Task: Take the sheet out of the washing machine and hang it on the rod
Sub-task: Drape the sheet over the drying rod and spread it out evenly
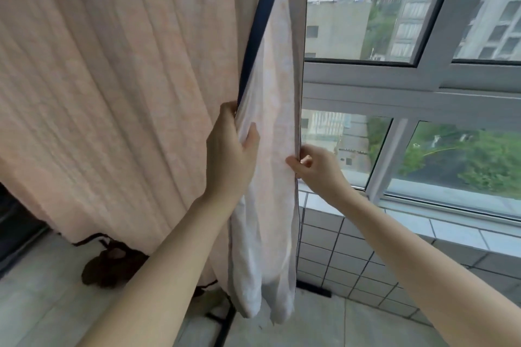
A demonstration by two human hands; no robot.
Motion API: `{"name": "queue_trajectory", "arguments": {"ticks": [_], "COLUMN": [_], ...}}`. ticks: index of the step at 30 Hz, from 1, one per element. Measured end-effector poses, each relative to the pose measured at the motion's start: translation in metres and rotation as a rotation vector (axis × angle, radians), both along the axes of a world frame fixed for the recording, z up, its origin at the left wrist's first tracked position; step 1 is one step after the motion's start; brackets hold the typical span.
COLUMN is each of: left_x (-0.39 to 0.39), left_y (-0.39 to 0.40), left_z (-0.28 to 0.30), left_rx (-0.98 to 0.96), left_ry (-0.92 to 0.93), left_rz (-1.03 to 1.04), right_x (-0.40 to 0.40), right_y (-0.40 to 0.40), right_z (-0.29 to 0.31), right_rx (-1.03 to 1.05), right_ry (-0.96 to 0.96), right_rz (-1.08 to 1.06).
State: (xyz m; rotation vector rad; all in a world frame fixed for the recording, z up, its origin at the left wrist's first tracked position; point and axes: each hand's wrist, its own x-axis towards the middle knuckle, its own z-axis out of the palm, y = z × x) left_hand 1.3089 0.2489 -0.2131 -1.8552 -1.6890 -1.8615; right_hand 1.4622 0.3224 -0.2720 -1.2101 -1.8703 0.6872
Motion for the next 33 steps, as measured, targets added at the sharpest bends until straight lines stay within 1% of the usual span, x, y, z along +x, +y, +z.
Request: {"name": "queue_trajectory", "arguments": {"ticks": [3,6,7,10,13,15,18,20,23,24,25,27,29,31,33], "left_x": [-0.005,-0.011,-0.012,-0.015,-0.02,-0.028,-0.041,-0.053,-0.074,-0.082,-0.092,-0.114,-0.131,-0.148,-0.162], "left_y": [-0.003,-0.01,-0.013,-0.022,-0.026,-0.024,-0.02,-0.018,-0.017,-0.017,-0.015,-0.011,-0.004,0.006,0.016], "left_z": [-0.021,-0.047,-0.056,-0.082,-0.096,-0.1,-0.096,-0.092,-0.087,-0.087,-0.087,-0.085,-0.082,-0.076,-0.072], "left_rx": [-0.045,-0.073,-0.094,-0.169,-0.285,-0.339,-0.372,-0.484,-0.655,-0.659,-0.614,-0.445,-0.339,-0.349,-0.407], "left_ry": [-0.01,0.004,0.015,0.007,-0.034,-0.062,-0.135,-0.15,-0.096,-0.108,-0.14,-0.227,-0.275,-0.32,-0.358], "left_rz": [0.048,0.06,0.063,0.085,0.158,0.21,0.243,0.211,0.029,-0.015,-0.022,0.062,0.196,0.256,0.249], "right_x": [-0.003,-0.011,-0.016,-0.032,-0.05,-0.062,-0.08,-0.091,-0.105,-0.109,-0.111,-0.116,-0.119,-0.127,-0.137], "right_y": [-0.007,-0.025,-0.033,-0.054,-0.067,-0.07,-0.072,-0.07,-0.066,-0.064,-0.062,-0.059,-0.056,-0.054,-0.052], "right_z": [0.003,0.014,0.019,0.024,0.022,0.022,0.022,0.02,0.019,0.017,0.015,0.013,0.011,0.01,0.012], "right_rx": [0.025,0.127,0.159,0.189,0.147,0.087,-0.016,-0.041,-0.106,-0.103,-0.092,-0.089,-0.093,-0.056,-0.035], "right_ry": [0.105,0.264,0.28,0.25,0.137,0.055,0.035,0.026,0.067,0.082,0.094,0.115,0.105,0.068,0.039], "right_rz": [-0.054,-0.118,-0.118,-0.016,0.102,0.129,0.16,0.145,0.084,0.068,0.059,0.039,0.008,-0.03,-0.074]}}
